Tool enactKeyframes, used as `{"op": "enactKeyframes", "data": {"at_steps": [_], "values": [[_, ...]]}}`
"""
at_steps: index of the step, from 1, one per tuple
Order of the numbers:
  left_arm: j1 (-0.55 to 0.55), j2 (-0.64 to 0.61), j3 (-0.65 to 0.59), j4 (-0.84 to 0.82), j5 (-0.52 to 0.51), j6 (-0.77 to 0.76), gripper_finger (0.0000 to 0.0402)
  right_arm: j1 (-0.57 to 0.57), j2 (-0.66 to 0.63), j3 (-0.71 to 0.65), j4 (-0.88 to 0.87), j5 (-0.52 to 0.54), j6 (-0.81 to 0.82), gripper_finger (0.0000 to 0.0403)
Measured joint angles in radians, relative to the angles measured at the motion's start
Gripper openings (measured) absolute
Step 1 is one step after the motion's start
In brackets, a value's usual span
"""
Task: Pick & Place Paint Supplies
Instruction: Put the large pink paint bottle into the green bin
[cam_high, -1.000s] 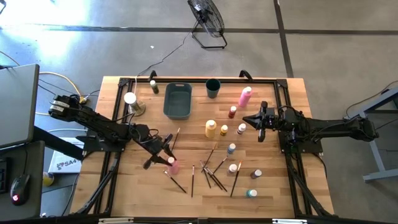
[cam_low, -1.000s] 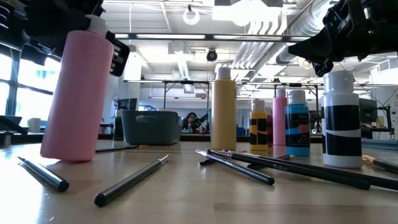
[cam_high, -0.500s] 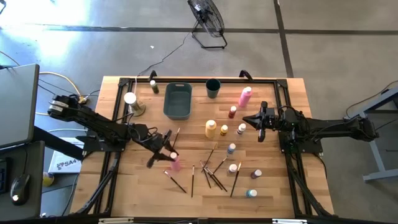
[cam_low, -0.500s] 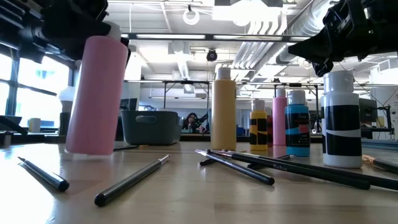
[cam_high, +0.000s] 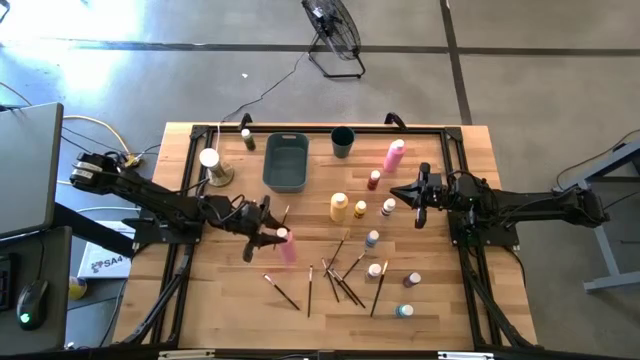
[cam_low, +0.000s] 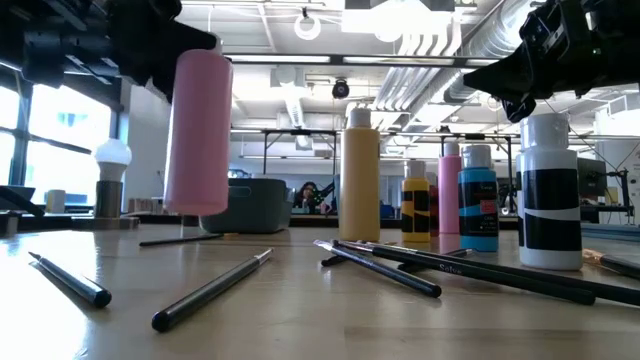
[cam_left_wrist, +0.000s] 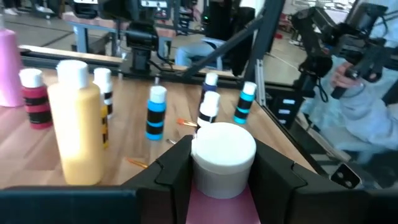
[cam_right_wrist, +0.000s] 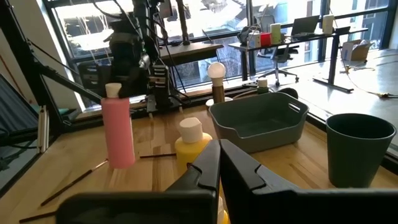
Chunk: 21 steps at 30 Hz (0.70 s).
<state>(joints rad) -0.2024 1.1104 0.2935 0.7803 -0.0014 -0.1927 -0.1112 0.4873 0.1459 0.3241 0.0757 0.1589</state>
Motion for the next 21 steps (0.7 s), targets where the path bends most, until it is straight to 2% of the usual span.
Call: {"op": "enactKeyframes", "data": {"at_steps": [4, 12, 15, 21], "values": [[0.000, -0.018, 0.068, -0.123, -0.039, 0.000, 0.0127, 0.000, 0.000, 0.000, 0.000, 0.000, -0.006, 0.0003], [0.000, -0.023, 0.331, -0.567, -0.234, 0.058, 0.0127, 0.000, 0.000, 0.000, 0.001, 0.000, -0.006, 0.0003], [0.000, -0.023, 0.395, -0.618, -0.321, 0.116, 0.0127, 0.000, 0.000, 0.000, 0.001, 0.000, -0.006, 0.0003], [0.000, -0.023, 0.467, -0.617, -0.457, 0.223, 0.0127, 0.000, 0.000, 0.000, 0.001, 0.003, -0.006, 0.0003]]}}
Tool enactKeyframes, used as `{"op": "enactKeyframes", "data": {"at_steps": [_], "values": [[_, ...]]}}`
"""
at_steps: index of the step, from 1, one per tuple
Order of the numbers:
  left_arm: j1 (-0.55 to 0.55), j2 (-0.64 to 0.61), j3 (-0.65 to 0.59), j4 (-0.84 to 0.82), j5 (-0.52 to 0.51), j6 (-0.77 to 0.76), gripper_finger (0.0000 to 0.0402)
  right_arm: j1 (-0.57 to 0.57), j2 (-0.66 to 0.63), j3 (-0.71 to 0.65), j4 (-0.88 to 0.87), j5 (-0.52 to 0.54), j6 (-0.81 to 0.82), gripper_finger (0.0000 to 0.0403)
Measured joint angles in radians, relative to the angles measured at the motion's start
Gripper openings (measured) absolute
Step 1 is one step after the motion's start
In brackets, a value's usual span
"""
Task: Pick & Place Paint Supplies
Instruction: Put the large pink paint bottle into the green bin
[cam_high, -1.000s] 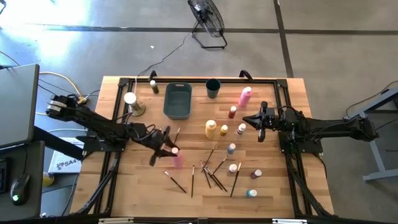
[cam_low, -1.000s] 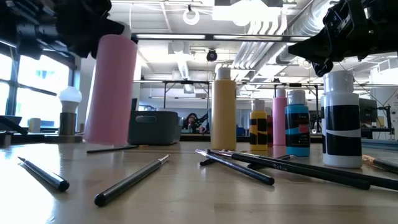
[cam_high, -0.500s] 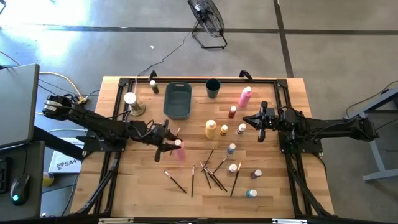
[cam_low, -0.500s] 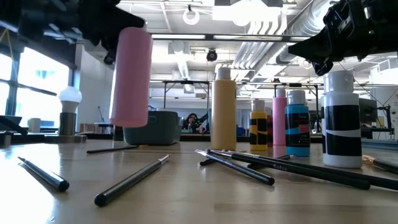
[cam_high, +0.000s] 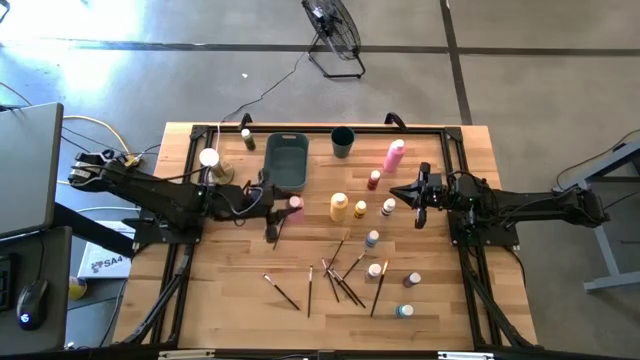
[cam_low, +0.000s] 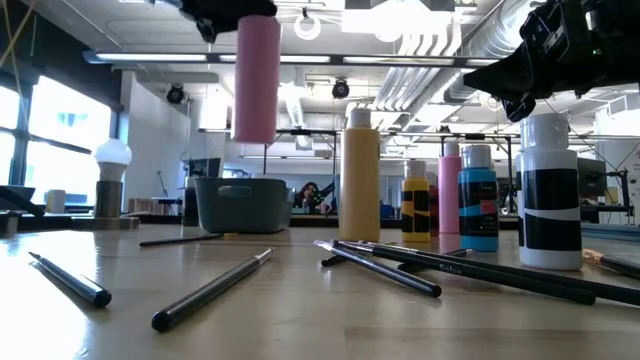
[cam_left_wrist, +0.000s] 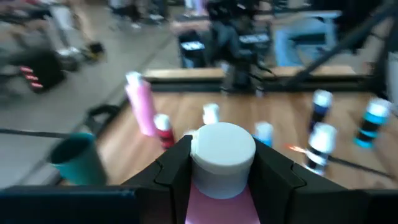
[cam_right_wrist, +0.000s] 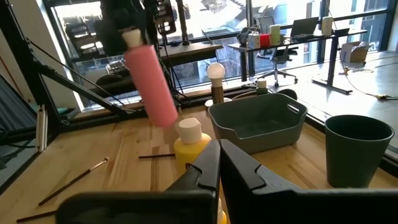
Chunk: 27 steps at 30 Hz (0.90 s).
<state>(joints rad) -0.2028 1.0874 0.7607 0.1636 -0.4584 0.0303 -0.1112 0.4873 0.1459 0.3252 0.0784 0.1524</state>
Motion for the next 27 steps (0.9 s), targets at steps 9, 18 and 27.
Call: {"op": "enactKeyframes", "data": {"at_steps": [9, 18, 27], "values": [[0.130, -0.011, 0.013, 0.014, -0.166, 0.075, 0.0127, 0.000, 0.000, 0.000, 0.000, 0.001, -0.023, 0.0003], [0.426, -0.010, 0.013, 0.012, 0.094, 0.028, 0.0127, 0.000, 0.000, 0.000, 0.000, 0.001, -0.026, 0.0003], [0.648, -0.010, 0.005, -0.005, 0.214, -0.002, 0.0127, 0.000, 0.000, 0.000, 0.000, 0.001, -0.026, 0.0003]]}}
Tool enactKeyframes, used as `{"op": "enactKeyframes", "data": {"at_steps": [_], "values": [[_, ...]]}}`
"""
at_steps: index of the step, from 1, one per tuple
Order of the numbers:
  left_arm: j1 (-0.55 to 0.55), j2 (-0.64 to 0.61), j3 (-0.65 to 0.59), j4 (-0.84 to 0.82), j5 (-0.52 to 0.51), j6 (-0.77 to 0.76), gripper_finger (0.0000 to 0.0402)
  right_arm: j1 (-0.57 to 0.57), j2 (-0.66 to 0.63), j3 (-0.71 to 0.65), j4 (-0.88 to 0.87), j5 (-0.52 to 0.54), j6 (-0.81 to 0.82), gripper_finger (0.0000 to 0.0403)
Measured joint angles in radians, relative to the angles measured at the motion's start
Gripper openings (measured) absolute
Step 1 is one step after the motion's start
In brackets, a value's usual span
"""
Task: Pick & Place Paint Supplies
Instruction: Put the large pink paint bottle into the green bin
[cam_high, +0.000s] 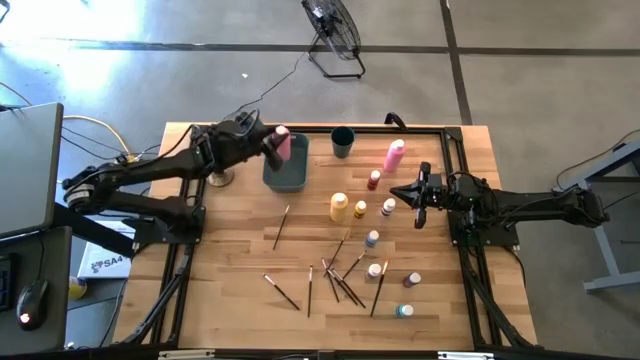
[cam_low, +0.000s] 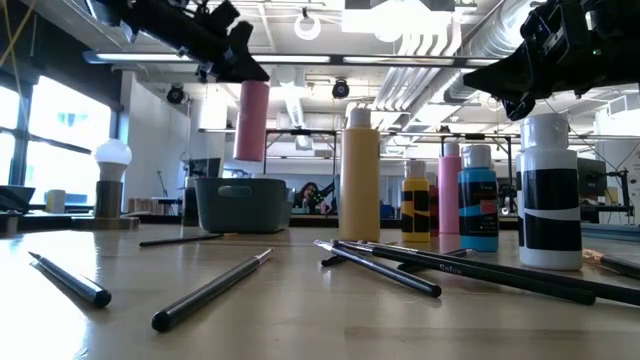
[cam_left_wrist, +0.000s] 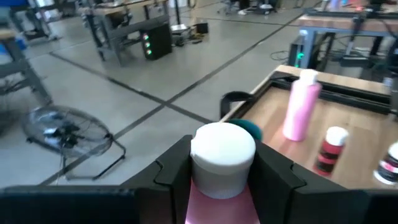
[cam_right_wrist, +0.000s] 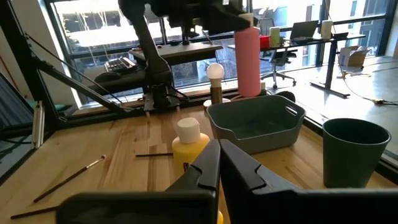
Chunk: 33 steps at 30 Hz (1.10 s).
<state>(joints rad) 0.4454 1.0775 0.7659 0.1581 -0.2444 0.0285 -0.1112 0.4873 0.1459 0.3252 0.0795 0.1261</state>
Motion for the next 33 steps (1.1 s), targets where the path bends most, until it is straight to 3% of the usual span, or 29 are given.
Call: {"op": "enactKeyframes", "data": {"at_steps": [6, 17, 24, 33], "values": [[0.090, 0.000, -0.057, 0.027, 0.029, -0.038, 0.0127, 0.000, 0.000, 0.000, 0.000, 0.000, 0.000, 0.0003], [0.147, 0.000, -0.241, 0.325, 0.084, -0.060, 0.0127, 0.000, 0.000, 0.000, 0.000, 0.000, 0.000, 0.0003], [0.146, 0.032, -0.272, 0.407, 0.081, -0.056, 0.0127, 0.000, 0.000, 0.000, 0.000, 0.042, 0.000, 0.0003], [0.146, 0.167, -0.272, 0.489, 0.044, -0.059, 0.0127, 0.000, 0.000, 0.000, 0.000, 0.076, -0.026, 0.0003]]}}
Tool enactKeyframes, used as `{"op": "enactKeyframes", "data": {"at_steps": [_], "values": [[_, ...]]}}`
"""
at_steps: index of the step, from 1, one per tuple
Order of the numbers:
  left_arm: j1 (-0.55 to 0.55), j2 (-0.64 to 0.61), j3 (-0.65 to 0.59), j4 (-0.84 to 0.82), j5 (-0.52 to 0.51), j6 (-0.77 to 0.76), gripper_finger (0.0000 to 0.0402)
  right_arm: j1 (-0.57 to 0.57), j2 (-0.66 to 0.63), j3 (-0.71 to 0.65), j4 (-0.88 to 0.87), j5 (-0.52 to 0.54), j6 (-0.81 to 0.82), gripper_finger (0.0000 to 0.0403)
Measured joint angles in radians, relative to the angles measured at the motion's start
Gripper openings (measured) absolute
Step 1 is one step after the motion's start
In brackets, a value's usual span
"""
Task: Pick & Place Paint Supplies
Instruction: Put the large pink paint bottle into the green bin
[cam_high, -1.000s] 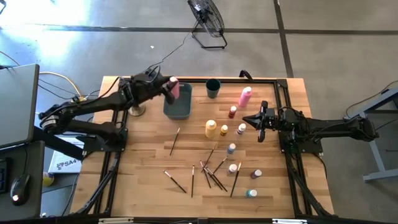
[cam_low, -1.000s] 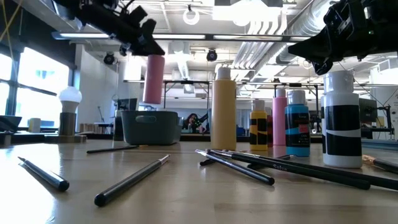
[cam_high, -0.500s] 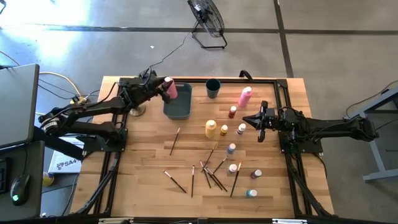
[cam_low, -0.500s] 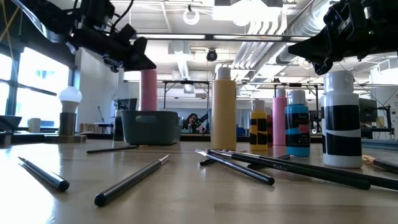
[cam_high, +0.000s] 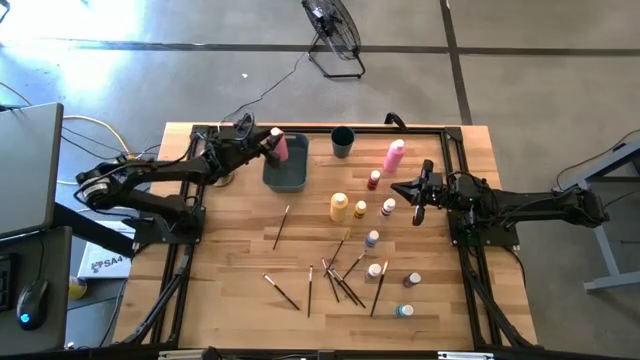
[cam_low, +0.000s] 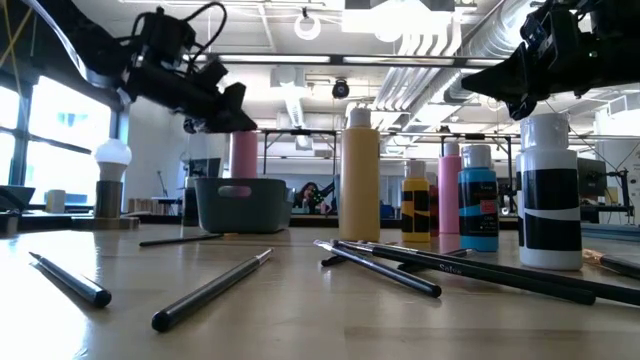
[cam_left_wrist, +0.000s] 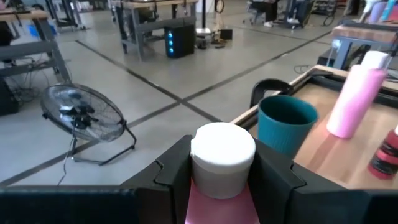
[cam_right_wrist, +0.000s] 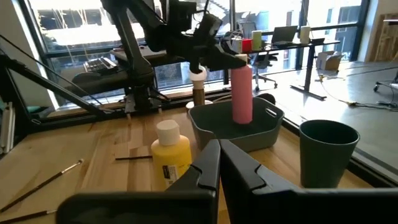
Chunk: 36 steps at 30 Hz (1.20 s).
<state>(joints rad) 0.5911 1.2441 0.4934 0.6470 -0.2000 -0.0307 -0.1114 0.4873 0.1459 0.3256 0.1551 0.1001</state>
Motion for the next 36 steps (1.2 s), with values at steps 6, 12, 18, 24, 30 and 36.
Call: {"op": "enactKeyframes", "data": {"at_steps": [6, 12, 18, 24, 30, 36], "values": [[0.000, 0.064, 0.000, 0.057, -0.027, -0.001, 0.0127, 0.000, 0.000, 0.000, 0.003, 0.000, 0.000, 0.0003], [0.000, 0.092, 0.000, 0.062, -0.028, 0.000, 0.0127, 0.000, 0.000, 0.000, 0.008, 0.000, 0.000, 0.0003], [0.000, 0.144, 0.000, 0.067, -0.046, -0.024, 0.0127, 0.000, 0.000, 0.000, 0.008, 0.000, 0.000, 0.0003], [0.000, 0.186, 0.003, 0.122, -0.105, -0.034, 0.0127, 0.000, 0.000, 0.000, 0.008, 0.000, 0.000, 0.0003], [0.000, 0.199, 0.001, 0.158, -0.103, -0.031, 0.0127, 0.000, 0.000, 0.000, 0.008, 0.003, 0.000, 0.0003], [0.000, 0.198, 0.001, 0.145, -0.106, -0.031, 0.0127, 0.000, 0.000, 0.000, 0.008, 0.003, 0.000, 0.0003]]}}
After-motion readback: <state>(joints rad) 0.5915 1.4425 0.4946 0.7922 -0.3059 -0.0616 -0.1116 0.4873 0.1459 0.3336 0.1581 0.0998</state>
